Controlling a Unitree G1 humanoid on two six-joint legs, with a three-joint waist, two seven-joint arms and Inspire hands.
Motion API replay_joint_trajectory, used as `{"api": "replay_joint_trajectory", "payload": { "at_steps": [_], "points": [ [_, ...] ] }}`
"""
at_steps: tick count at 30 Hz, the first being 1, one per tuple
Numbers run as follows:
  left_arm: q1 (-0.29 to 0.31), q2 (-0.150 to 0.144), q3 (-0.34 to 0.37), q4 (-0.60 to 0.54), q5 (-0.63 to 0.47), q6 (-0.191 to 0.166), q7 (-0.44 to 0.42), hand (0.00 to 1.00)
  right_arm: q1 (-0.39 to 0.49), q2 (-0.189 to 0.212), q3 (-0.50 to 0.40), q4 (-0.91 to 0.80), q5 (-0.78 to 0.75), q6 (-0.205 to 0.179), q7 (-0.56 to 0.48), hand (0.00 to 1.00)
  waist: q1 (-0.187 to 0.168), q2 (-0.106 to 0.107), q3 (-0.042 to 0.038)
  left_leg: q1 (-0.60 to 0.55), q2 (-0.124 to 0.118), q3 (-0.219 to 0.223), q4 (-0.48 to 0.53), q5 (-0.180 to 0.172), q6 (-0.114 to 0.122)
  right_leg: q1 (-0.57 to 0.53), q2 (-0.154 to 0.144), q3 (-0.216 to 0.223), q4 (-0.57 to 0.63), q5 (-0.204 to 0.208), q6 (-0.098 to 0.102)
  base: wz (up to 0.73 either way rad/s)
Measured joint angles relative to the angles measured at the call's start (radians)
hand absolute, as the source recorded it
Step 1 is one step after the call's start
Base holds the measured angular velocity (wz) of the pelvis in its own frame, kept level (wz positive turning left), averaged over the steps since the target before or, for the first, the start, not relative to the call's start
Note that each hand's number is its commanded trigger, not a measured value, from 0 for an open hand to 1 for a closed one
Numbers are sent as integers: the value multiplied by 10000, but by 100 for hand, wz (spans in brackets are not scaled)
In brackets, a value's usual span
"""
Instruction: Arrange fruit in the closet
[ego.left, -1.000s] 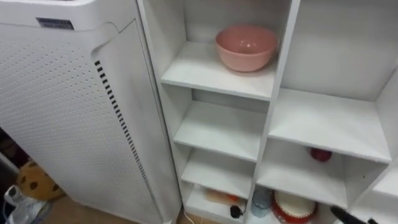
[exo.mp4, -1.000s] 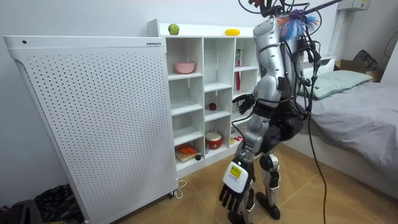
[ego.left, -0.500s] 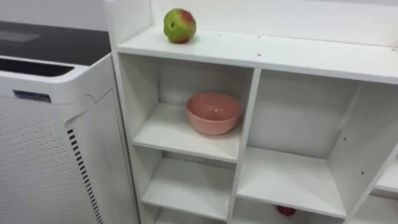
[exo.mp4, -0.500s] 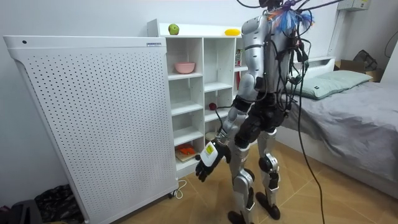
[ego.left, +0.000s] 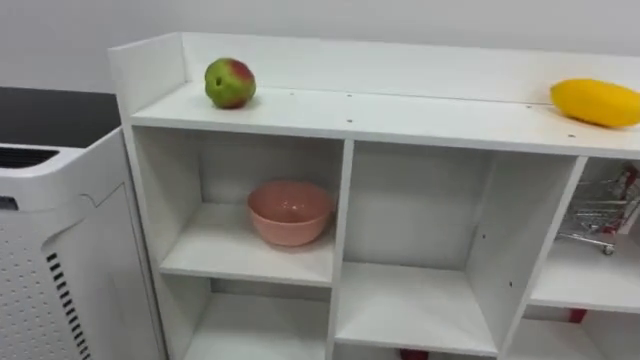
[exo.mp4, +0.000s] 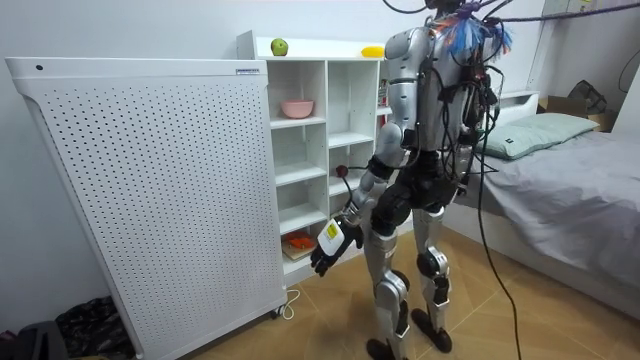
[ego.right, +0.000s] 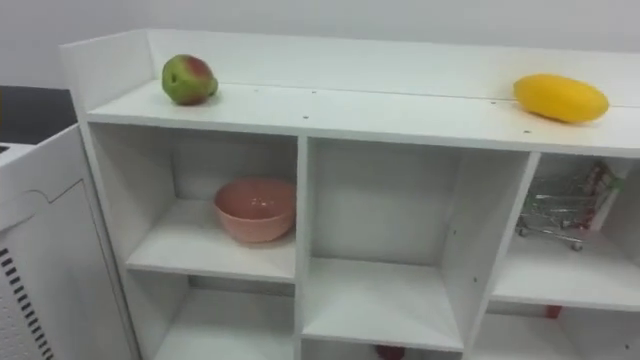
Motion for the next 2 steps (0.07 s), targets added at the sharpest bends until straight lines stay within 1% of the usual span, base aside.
{"api": "replay_joint_trajectory", "payload": {
  "at_steps": [2],
  "points": [
    [-23, -22, 0, 201, 101, 71, -48, 0, -86, 31, -69, 296, -162, 94, 5, 0, -42, 7, 3, -10, 10, 91, 77, -18, -26, 30, 54, 127, 0, 46, -38, -13]
  ]
}}
